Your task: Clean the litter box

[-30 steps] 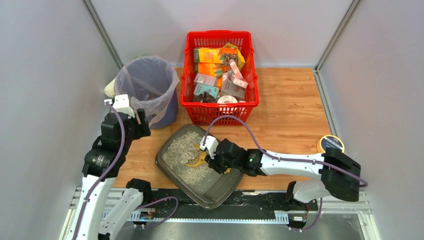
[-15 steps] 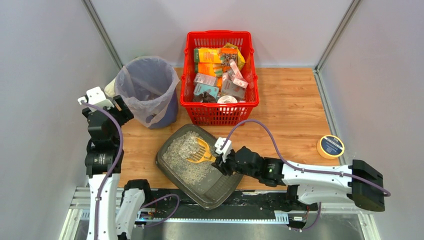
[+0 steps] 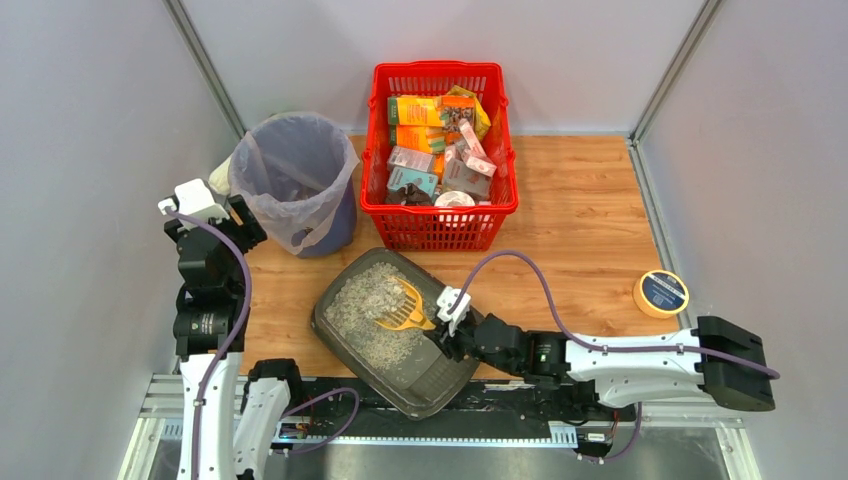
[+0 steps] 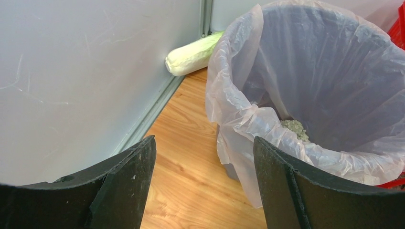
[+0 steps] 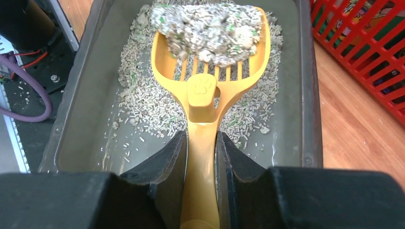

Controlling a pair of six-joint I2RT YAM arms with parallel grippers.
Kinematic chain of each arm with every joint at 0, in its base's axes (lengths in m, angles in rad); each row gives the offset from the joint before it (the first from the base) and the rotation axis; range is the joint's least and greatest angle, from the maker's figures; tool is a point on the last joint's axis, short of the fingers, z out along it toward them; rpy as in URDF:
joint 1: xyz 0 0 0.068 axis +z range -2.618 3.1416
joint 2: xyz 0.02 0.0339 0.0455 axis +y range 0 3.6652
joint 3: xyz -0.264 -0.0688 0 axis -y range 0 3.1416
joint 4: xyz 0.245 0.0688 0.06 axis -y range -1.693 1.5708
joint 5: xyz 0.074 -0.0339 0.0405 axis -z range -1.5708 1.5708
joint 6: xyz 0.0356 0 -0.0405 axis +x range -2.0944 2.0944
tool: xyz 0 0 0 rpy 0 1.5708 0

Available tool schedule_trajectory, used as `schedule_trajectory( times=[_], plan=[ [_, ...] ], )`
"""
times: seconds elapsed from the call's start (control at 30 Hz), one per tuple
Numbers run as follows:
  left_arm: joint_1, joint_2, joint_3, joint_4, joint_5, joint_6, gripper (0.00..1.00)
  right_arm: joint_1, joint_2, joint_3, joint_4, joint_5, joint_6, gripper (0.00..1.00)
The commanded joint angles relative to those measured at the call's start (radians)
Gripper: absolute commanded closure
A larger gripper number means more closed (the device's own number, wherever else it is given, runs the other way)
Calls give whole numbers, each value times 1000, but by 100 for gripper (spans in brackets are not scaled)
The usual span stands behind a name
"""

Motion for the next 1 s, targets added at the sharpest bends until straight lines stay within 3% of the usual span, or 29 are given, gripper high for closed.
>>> schedule_trajectory(
  times=[0.0, 0.1, 0.17, 0.3, 0.43, 0.57, 0.67, 0.73, 0.77, 0.8, 0.87, 0.97],
  plan=[
    [5, 5, -3, 43, 34, 3, 18, 82, 0, 68, 9, 124, 25, 100],
    [5, 8, 0, 42, 45, 3, 18, 106, -57, 7, 54, 159, 54, 100],
    [6, 10, 0, 43, 45, 3, 18, 95, -6, 5, 166, 193, 25, 100],
    [3, -1, -4, 42, 36, 17, 18, 139, 7, 91, -26, 199, 69, 100],
    [3, 2, 0, 45, 53, 16, 18, 114, 1, 2, 159, 231, 71, 100],
    [5, 4, -7, 42, 70, 28, 18, 162, -8, 111, -54, 240, 100, 100],
    [5, 4, -7, 46, 83, 28, 18, 164, -48, 5, 92, 270, 135, 100],
    [5, 5, -6, 45, 85, 30, 18, 130, 22, 10, 202, 260, 96, 100],
    [3, 5, -6, 43, 84, 30, 18, 136, 38, 54, 150, 254, 85, 100],
    [5, 2, -7, 40, 82, 30, 18, 147, 41, 98, -32, 242, 115, 100],
    [5, 1, -10, 42, 85, 31, 18, 207, 12, 105, -67, 289, 122, 100],
    [5, 2, -6, 45, 99, 31, 18, 176, 22, 31, 135, 293, 87, 100]
  ],
)
